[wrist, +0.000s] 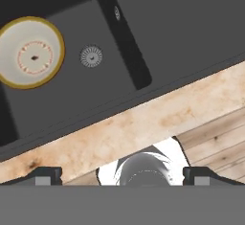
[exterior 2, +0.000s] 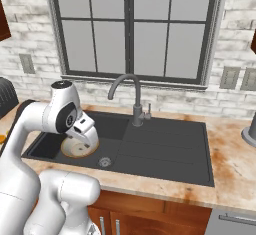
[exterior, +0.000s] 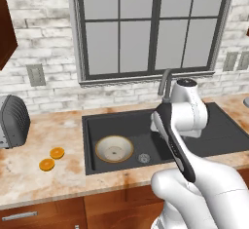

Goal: Remove the orange and orange from the sink. Then move the bowl and cup from the counter to the sink for washing.

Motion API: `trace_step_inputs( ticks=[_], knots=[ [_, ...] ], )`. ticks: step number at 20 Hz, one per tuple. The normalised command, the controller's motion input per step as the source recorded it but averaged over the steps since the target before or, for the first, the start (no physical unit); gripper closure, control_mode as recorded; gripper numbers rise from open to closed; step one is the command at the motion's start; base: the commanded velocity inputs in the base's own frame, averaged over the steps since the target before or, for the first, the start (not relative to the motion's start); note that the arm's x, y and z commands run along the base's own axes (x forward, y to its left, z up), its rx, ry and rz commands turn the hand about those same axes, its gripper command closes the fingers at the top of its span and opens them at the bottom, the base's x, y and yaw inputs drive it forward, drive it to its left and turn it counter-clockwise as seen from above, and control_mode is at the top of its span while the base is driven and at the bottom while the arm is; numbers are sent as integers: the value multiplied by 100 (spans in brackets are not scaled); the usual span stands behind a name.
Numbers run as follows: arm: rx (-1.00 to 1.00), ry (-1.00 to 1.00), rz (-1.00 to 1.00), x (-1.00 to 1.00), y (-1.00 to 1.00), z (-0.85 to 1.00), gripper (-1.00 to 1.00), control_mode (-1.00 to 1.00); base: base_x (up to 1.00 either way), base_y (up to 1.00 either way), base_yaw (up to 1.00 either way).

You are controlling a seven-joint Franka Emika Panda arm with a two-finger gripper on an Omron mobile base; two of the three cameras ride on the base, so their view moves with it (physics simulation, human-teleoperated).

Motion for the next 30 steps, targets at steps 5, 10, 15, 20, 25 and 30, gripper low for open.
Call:
trace_step_inputs(
  ticks=[5, 10, 15, 20, 25, 30],
  knots=[
    [0, 0, -10, -6, -14, 6, -100, -100, 0, 0, 0],
    [2, -1, -4, -2, -1, 0, -100, -100, 0, 0, 0],
    [0, 0, 0, 0, 0, 0, -100, -100, 0, 0, 0],
    [0, 0, 0, 0, 0, 0, -100, -100, 0, 0, 0],
    [0, 0, 0, 0, 0, 0, -100, -100, 0, 0, 0],
    [0, 0, 0, 0, 0, 0, -100, -100, 0, 0, 0]
  ],
)
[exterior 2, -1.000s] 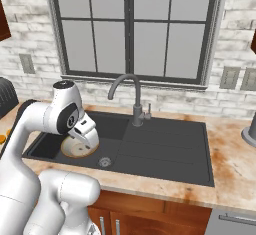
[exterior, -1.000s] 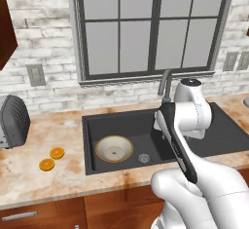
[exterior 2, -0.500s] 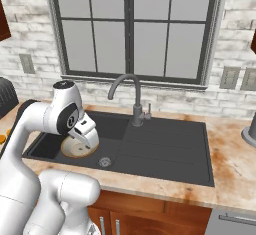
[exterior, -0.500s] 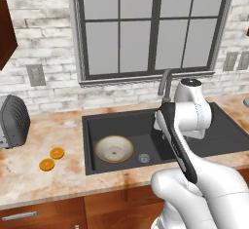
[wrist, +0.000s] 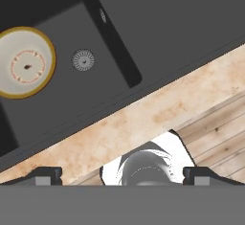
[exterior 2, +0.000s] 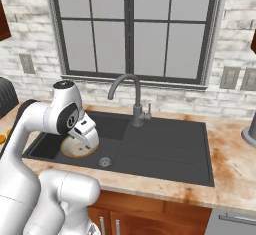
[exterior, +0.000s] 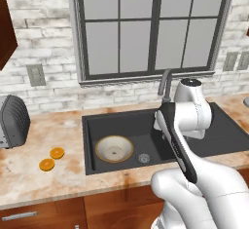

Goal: Remove the orange and orange from the sink. Then move the bowl and cup from the counter to the sink for washing.

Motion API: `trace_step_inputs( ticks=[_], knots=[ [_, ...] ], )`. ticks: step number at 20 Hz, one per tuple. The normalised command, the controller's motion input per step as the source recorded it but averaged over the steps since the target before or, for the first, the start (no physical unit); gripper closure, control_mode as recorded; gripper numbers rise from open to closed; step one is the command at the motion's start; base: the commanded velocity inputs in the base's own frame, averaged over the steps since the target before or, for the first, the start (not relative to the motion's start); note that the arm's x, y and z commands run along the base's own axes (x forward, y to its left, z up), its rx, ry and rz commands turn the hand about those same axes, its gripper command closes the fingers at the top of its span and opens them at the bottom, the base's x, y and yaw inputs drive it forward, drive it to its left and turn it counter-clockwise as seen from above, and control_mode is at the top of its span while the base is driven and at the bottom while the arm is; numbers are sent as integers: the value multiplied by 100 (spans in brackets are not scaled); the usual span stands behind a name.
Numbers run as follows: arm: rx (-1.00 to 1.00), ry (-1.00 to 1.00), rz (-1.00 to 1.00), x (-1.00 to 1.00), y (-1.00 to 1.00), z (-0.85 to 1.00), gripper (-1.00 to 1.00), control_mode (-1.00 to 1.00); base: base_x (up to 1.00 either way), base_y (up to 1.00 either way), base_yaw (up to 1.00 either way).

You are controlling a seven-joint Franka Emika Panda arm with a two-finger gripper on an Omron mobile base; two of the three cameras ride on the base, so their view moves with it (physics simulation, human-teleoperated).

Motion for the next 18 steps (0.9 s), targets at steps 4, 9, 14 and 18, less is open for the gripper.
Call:
trace_step_inputs(
  ticks=[4, 9, 14, 18],
  knots=[
    [0, 0, 0, 0, 0, 0, -100, 100, 0, 0, 0],
    [0, 0, 0, 0, 0, 0, -100, 100, -2, 0, 0],
    [0, 0, 0, 0, 0, 0, -100, 100, -30, -14, -1],
    [0, 0, 0, 0, 0, 0, -100, 100, -37, -22, -4]
  ],
)
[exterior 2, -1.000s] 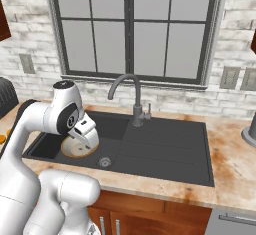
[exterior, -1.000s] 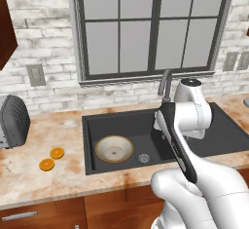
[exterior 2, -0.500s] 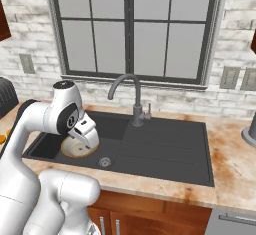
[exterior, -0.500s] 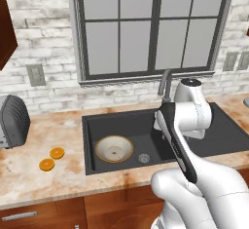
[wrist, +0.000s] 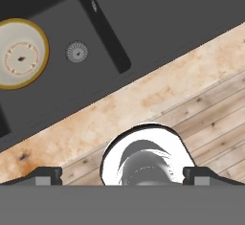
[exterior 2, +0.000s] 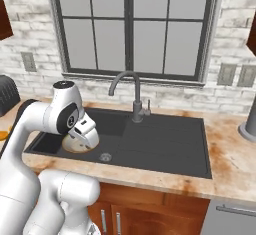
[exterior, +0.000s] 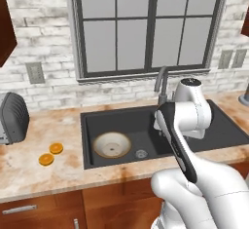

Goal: Remove the orange and orange from the sink. Then move the bowl and cup from the counter to the sink for washing.

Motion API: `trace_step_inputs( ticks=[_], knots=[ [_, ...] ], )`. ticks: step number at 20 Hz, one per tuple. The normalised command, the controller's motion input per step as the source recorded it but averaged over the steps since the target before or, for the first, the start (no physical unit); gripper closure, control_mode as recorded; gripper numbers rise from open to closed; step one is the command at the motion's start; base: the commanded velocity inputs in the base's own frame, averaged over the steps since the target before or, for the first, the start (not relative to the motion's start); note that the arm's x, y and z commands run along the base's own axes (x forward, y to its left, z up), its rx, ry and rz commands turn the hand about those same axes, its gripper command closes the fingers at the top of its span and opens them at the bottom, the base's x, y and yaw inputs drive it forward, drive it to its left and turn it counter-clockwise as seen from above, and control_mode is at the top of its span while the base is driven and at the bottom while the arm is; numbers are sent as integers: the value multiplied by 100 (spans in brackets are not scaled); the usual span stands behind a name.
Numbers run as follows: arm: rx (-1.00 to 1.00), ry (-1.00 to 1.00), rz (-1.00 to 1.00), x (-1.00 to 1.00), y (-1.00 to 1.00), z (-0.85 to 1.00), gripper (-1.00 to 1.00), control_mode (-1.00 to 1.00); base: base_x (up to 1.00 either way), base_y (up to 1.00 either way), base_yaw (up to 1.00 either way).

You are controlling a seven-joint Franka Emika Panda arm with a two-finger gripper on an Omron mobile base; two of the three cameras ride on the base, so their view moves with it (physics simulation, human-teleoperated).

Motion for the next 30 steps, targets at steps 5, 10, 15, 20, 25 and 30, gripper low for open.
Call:
trace_step_inputs(
  ticks=[5, 10, 15, 20, 25, 30],
  knots=[
    [0, 0, 0, 0, 0, 0, -100, 100, -9, -22, -6],
    [0, 0, 0, 0, 0, 0, -100, 100, 0, -43, -6],
    [0, 0, 0, 0, 0, 0, -100, 100, 0, -49, -5],
    [0, 0, 0, 0, 0, 0, -100, 100, 0, -46, -2],
    [0, 0, 0, 0, 0, 0, -100, 100, 0, -42, 0],
    [0, 0, 0, 0, 0, 0, -100, 100, 0, -45, 0]
  ],
)
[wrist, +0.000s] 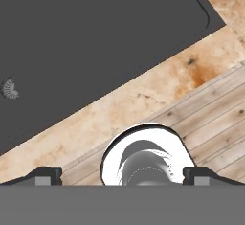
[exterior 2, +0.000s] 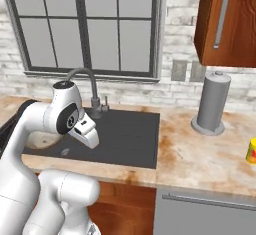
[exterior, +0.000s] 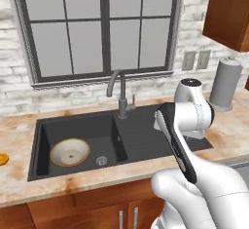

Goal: Remove the orange and orange from the sink. Then move the bowl and cup from the counter to the sink for washing.

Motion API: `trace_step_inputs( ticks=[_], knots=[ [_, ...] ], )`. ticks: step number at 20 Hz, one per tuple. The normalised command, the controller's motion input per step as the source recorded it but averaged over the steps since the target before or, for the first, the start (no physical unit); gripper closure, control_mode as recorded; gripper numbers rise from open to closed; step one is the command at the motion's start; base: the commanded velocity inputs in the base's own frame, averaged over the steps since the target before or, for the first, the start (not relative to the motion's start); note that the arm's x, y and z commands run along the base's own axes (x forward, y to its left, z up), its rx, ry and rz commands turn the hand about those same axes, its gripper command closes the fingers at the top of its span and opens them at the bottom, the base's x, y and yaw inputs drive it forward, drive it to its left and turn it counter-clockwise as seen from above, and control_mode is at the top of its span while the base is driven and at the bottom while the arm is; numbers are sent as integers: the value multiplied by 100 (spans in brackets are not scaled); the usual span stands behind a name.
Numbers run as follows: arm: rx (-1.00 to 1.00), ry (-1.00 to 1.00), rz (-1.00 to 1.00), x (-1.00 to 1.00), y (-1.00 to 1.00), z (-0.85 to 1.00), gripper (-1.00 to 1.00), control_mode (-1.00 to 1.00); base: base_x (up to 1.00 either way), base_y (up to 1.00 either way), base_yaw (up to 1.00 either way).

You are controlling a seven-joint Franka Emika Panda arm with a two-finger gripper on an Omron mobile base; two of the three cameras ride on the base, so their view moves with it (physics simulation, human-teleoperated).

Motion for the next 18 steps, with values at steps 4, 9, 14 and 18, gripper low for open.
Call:
trace_step_inputs(
  ticks=[4, 9, 14, 18],
  knots=[
    [0, 0, 0, 0, 0, 0, -100, 100, 0, -45, 0],
    [0, 0, 0, 0, 0, 0, -100, 100, 4, -43, 1],
    [0, 0, 0, 0, 0, 0, -100, 100, 7, -39, 2],
    [0, 0, 0, 0, 0, 0, -100, 100, 12, -36, 1]
  ],
)
